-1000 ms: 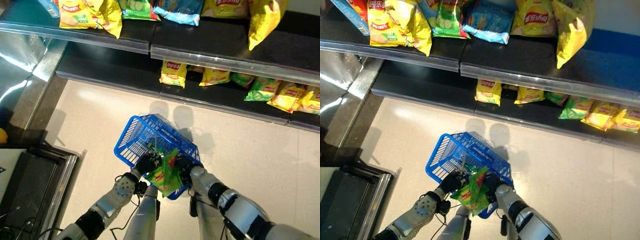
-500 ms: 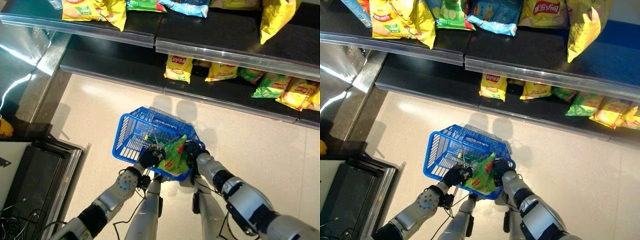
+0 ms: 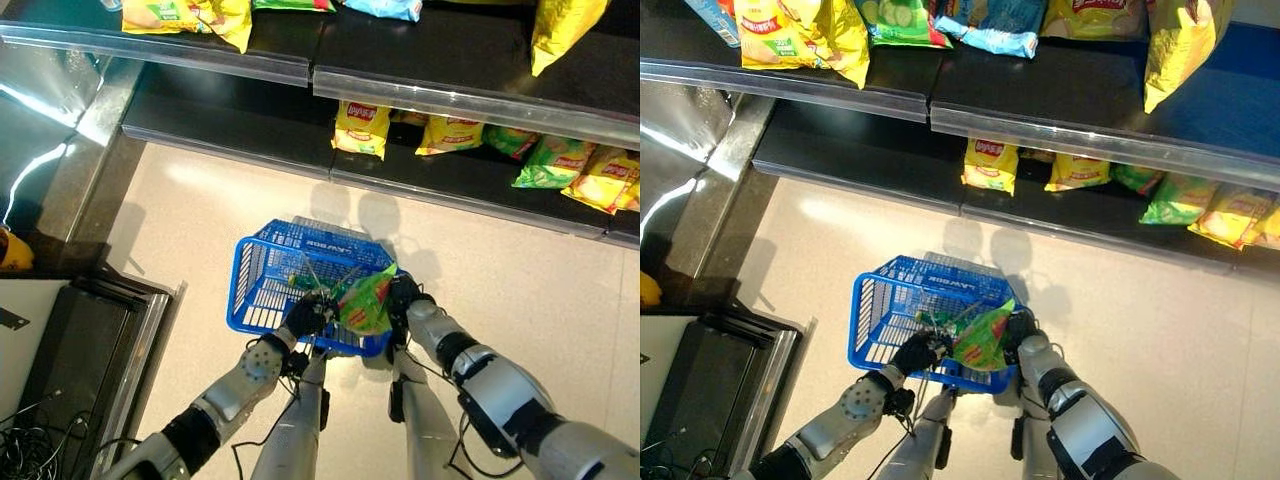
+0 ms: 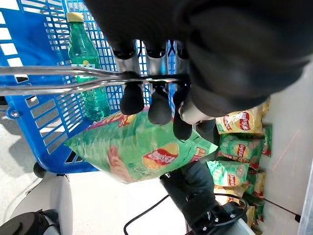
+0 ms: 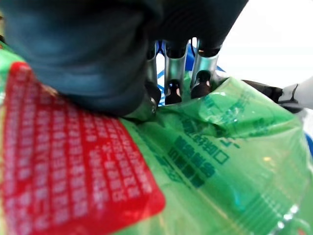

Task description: Pick up the snacks into the basket

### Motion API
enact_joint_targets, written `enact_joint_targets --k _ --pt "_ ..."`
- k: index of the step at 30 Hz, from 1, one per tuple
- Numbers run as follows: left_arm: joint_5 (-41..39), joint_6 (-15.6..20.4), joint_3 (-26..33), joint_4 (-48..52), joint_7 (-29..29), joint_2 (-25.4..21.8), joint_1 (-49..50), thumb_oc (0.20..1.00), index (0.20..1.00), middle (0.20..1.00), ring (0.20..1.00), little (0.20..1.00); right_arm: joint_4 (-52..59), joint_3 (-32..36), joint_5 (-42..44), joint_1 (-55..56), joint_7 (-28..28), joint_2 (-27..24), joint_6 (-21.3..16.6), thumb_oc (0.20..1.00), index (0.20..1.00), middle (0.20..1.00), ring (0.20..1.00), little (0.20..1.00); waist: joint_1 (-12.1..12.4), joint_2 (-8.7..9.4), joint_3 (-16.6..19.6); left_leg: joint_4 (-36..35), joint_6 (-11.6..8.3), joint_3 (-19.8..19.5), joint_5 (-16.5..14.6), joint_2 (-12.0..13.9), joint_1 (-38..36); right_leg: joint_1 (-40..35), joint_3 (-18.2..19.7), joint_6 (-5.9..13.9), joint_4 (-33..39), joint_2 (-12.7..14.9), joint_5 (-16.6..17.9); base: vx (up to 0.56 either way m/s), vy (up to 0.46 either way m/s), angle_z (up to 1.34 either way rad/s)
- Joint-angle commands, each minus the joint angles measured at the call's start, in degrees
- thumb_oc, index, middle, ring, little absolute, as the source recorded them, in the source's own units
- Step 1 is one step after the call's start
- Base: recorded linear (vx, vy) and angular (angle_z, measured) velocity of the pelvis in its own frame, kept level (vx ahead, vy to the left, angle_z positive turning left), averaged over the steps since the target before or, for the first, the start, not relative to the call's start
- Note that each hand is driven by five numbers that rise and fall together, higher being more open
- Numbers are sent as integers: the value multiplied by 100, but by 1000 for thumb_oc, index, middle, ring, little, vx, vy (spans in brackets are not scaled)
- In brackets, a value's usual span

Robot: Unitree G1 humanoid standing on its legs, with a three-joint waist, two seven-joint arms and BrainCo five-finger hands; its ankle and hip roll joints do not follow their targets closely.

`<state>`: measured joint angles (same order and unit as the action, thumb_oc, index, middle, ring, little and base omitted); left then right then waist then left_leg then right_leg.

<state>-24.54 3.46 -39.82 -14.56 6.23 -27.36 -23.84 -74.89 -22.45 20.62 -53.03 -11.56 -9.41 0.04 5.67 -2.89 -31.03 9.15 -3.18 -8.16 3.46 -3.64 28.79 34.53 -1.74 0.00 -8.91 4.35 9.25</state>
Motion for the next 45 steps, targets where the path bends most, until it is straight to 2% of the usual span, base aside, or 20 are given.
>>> enact_joint_targets --k 1,2,3,4,7,9,14,23,31,32,39,45 --pt "-17 635 -119 1587 -138 30 165 200 200 200 200 200 -102 -271 -748 -487 -296 -441 -75 200 200 200 200 200 -29 -446 124 11 -62 35 -107 -81 146 -34 198 755 -665 362 -1024 0 0 0" --pt "-8 655 -94 1598 -110 -11 175 200 200 200 200 200 -27 -641 -1471 -465 -388 -482 -4 200 200 200 200 200 -46 -404 124 31 -66 48 -117 -72 154 -13 220 757 -673 353 -1015 0 0 0" --pt "-8 655 -94 1598 -110 -11 173 200 200 200 200 200 -27 -641 -1471 -466 -388 -482 -4 200 200 200 200 200 -46 -403 124 30 -66 49 -115 -71 155 -12 221 757 -670 352 -1012 0 0 0" --pt "20 680 -86 1607 -128 -19 189 200 200 200 200 200 83 -1038 -2165 -411 -333 -423 49 200 200 200 200 200 -87 -372 124 35 -76 60 -115 -67 156 -12 234 757 -678 348 -1007 0 0 0" --pt "31 688 -85 1625 -140 -16 178 200 200 200 200 200 122 -1178 -2441 -283 -271 -316 116 200 200 200 200 200 -118 -353 124 52 -80 63 -121 -66 154 -7 236 759 -698 352 -1001 0 0 0" --pt "3 679 -51 1669 -165 -27 169 200 200 200 200 200 70 -1548 -3137 -202 -143 -90 243 200 200 200 200 200 -136 -342 124 58 -91 66 -122 -61 152 -6 252 756 -700 342 -1001 0 0 0" --pt "-120 677 -16 1898 -256 -39 85 200 200 200 200 200 76 -1804 -3801 -96 -5 78 348 200 200 200 200 200 -151 -391 124 30 -111 51 -79 -63 213 66 234 756 -727 363 -998 0 0 0" --pt "-239 718 -214 2343 -437 31 -289 200 200 200 200 200 98 -1694 -3597 -183 41 278 341 200 200 200 200 200 -160 -480 124 -35 -124 58 -4 -72 329 205 189 772 -748 416 -963 -2 1 0" --pt "-423 724 -352 2470 -478 57 -349 200 200 200 200 200 371 -1724 -3131 -220 44 649 207 200 200 200 200 200 -184 -390 124 -24 -109 99 -15 -79 362 221 230 774 -703 407 -916 0 0 0" --pt "-499 753 -388 2521 -486 71 -339 200 200 200 200 200 536 -1760 -2988 -219 30 739 92 200 200 200 200 200 -182 -372 124 -3 -105 107 -24 -74 382 238 248 773 -688 402 -903 0 0 0" --pt "-707 836 -524 2659 -596 -68 -322 200 200 200 200 200 854 -1915 -3119 -367 -65 506 -98 200 200 200 200 200 -171 -459 124 25 -128 101 0 -96 454 299 236 769 -750 426 -921 0 0 0" --pt "-783 816 -567 2700 -629 -200 -329 200 200 200 200 200 682 -1579 -2793 -692 -230 163 -104 200 200 200 200 200 -171 -523 124 -31 -154 118 64 -106 491 344 206 787 -731 455 -883 1 3 1"
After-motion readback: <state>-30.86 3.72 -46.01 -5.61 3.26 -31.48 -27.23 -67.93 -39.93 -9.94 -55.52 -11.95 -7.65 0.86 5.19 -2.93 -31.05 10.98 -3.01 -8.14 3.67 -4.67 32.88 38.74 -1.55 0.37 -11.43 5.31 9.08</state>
